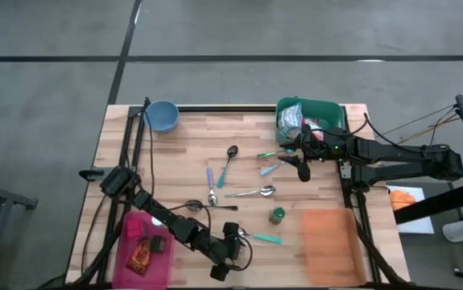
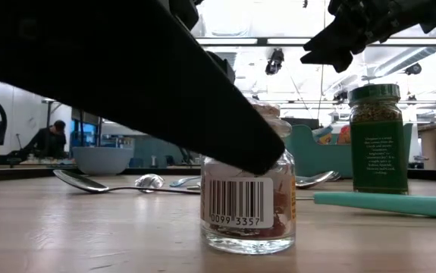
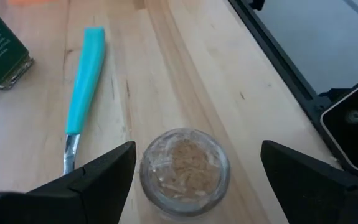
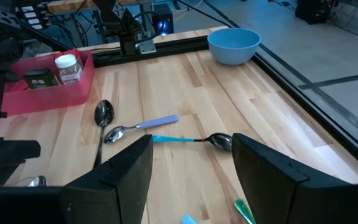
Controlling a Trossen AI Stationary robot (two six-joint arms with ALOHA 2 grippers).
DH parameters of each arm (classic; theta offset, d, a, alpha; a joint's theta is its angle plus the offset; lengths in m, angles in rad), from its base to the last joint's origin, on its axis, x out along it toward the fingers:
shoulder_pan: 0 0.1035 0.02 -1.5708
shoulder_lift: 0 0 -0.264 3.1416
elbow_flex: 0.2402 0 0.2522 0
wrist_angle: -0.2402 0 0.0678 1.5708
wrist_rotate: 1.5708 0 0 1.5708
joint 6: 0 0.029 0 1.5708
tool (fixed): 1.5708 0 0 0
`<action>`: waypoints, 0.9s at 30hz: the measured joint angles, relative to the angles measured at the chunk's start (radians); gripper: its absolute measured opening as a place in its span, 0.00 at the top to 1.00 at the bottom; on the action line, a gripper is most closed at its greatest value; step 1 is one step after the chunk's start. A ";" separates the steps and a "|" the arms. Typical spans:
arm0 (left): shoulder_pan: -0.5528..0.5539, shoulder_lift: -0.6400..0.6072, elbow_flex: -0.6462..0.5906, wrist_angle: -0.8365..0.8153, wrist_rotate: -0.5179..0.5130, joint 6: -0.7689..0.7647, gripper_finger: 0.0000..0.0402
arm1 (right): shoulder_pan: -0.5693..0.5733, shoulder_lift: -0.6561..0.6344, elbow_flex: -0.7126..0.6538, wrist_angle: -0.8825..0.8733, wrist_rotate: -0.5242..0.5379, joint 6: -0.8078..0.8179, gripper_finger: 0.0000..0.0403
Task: Pick & Place Food Item
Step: Put the brown seasoning bottle into the pink bin
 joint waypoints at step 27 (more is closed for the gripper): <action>0.000 -0.002 0.000 0.001 0.027 0.000 0.55 | 0.000 0.000 0.000 0.000 0.000 0.000 0.47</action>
